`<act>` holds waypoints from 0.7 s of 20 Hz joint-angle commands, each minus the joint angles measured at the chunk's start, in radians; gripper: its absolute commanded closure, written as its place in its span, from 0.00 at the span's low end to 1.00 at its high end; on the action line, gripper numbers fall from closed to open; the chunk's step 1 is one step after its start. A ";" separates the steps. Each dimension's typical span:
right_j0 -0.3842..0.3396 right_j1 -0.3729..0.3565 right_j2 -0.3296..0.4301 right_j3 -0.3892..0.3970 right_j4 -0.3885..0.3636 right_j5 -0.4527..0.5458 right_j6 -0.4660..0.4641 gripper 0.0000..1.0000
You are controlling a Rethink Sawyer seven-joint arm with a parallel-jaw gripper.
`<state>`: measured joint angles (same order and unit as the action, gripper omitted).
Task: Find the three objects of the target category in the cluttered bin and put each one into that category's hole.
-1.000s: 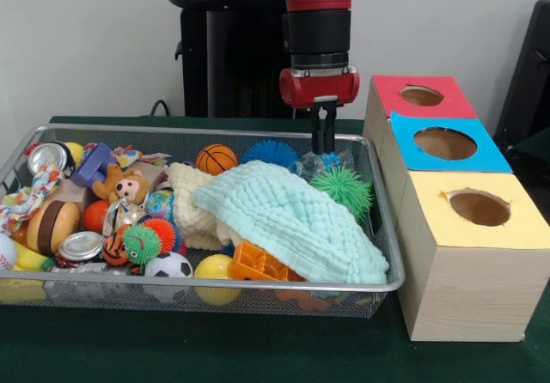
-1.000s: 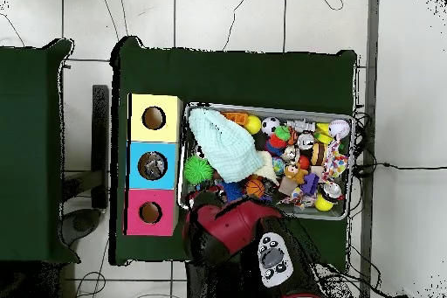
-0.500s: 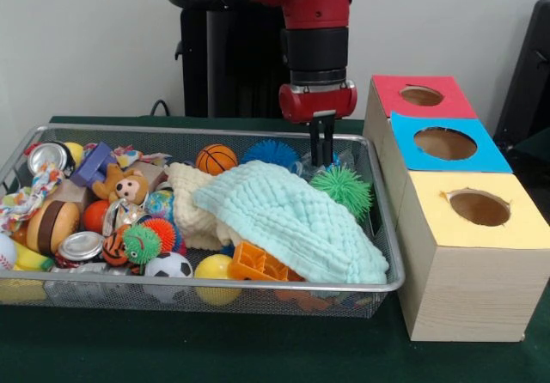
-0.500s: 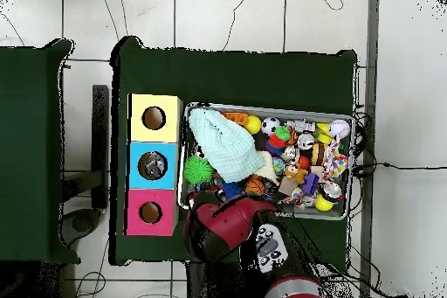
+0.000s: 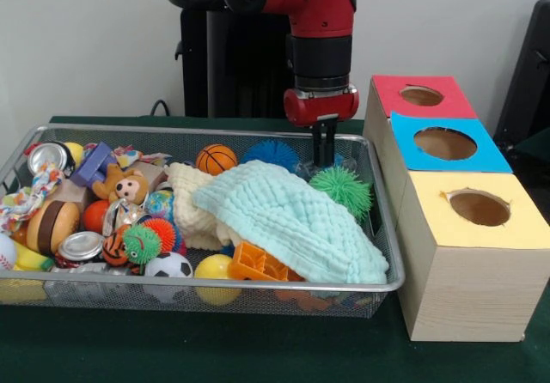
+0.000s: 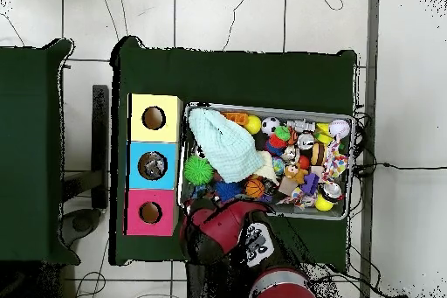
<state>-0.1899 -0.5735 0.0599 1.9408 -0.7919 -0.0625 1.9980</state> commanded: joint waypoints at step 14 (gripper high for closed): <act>0.020 0.080 -0.017 -0.070 -0.027 -0.012 0.051 0.00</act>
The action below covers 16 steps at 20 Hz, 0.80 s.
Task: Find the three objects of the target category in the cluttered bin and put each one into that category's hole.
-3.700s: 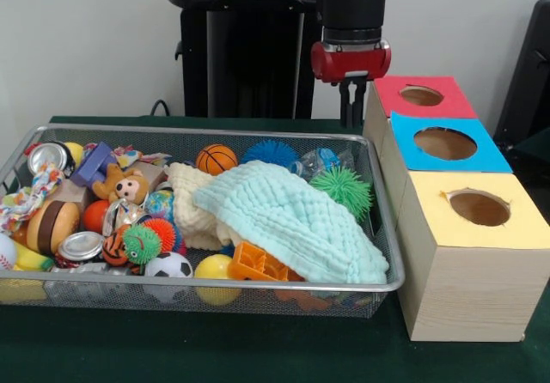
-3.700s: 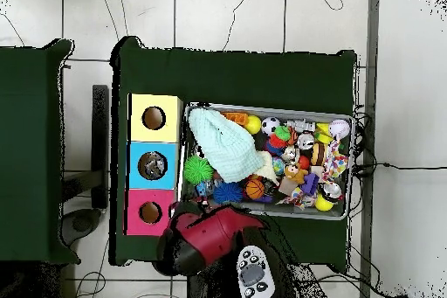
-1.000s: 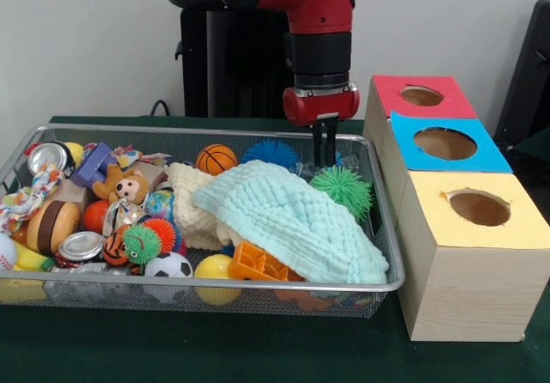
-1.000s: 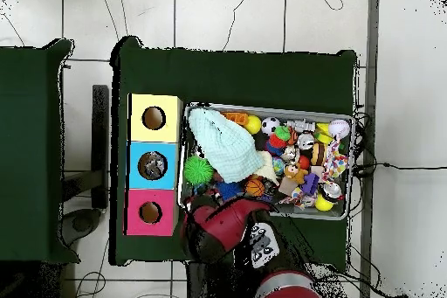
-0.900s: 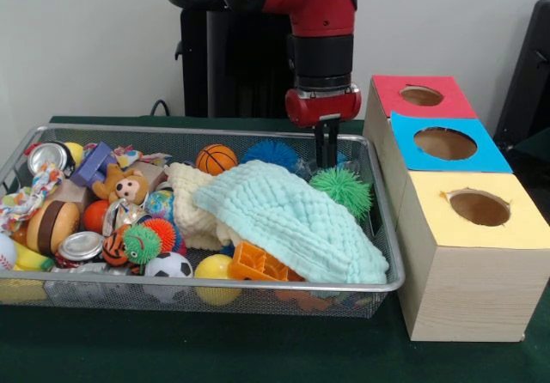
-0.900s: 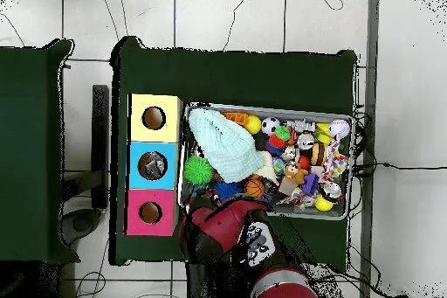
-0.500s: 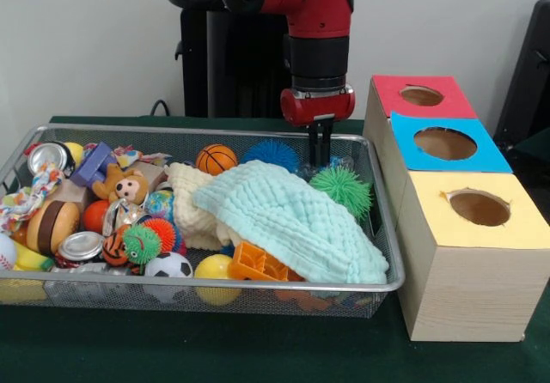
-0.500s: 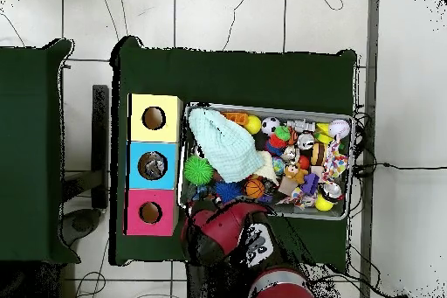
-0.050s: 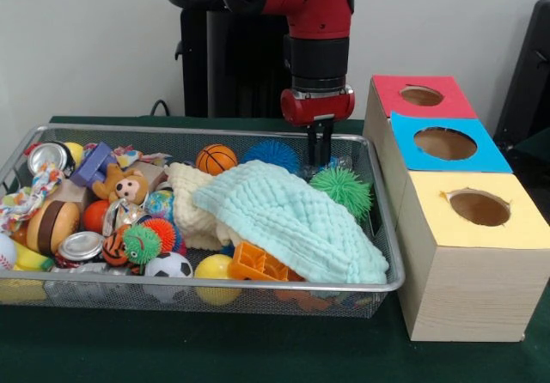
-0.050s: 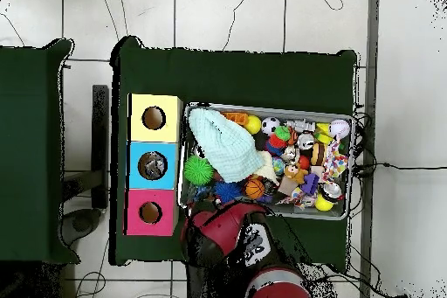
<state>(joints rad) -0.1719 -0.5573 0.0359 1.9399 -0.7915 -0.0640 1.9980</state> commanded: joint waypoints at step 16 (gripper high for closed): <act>-0.002 0.067 0.013 -0.074 -0.028 -0.008 0.044 0.00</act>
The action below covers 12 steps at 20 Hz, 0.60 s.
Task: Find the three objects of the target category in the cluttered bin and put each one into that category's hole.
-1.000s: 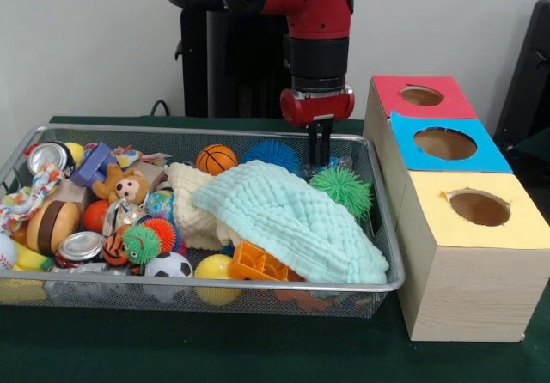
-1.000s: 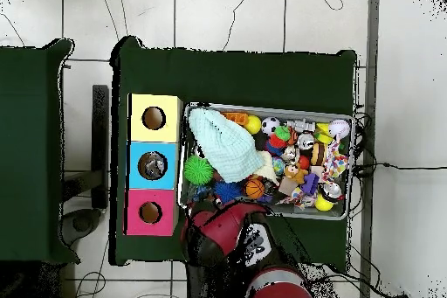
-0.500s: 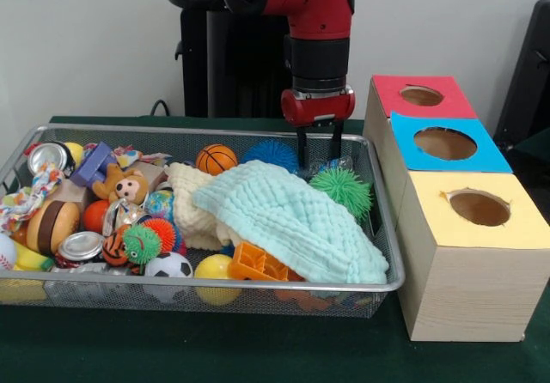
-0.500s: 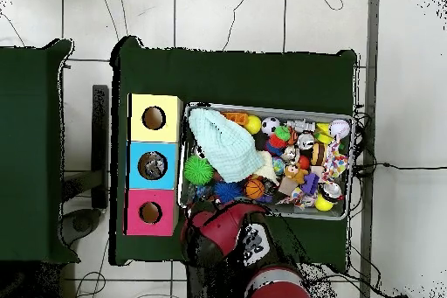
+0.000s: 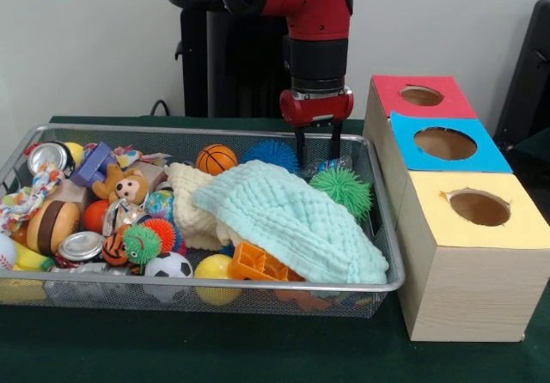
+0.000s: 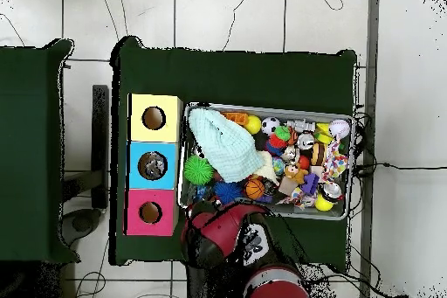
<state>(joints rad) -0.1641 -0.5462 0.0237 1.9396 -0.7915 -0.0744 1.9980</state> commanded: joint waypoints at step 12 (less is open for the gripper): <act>0.009 0.011 0.046 -0.087 -0.084 -0.077 0.011 0.00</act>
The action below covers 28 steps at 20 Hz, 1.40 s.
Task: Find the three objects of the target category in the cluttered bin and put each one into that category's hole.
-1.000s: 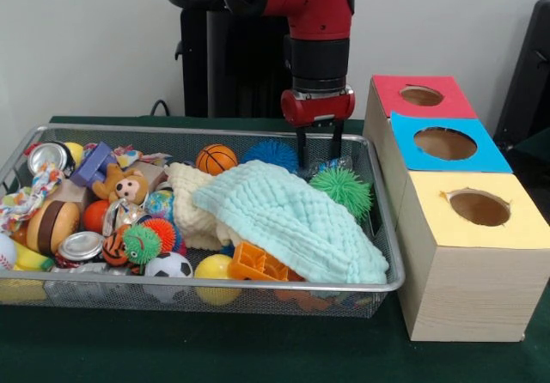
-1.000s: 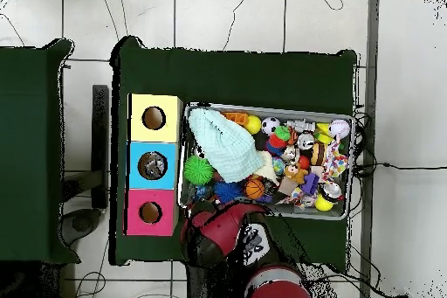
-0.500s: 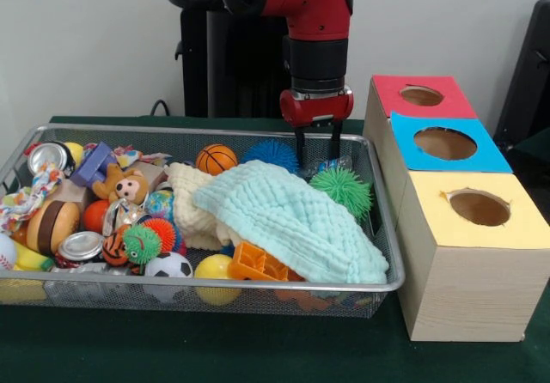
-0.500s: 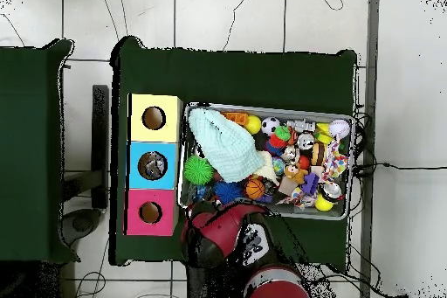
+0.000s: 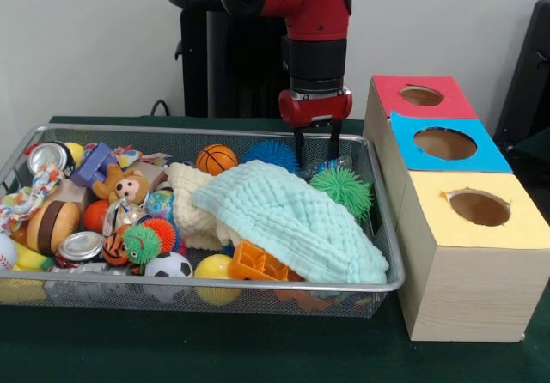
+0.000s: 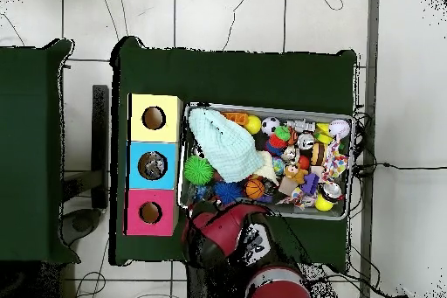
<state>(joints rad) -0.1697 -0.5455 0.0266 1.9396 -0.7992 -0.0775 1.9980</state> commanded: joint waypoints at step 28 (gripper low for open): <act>0.191 0.306 -0.119 -0.242 -0.134 -0.211 -0.018 0.00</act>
<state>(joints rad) 0.0056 -0.4361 -0.1808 1.8487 -0.8749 -0.3569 1.9978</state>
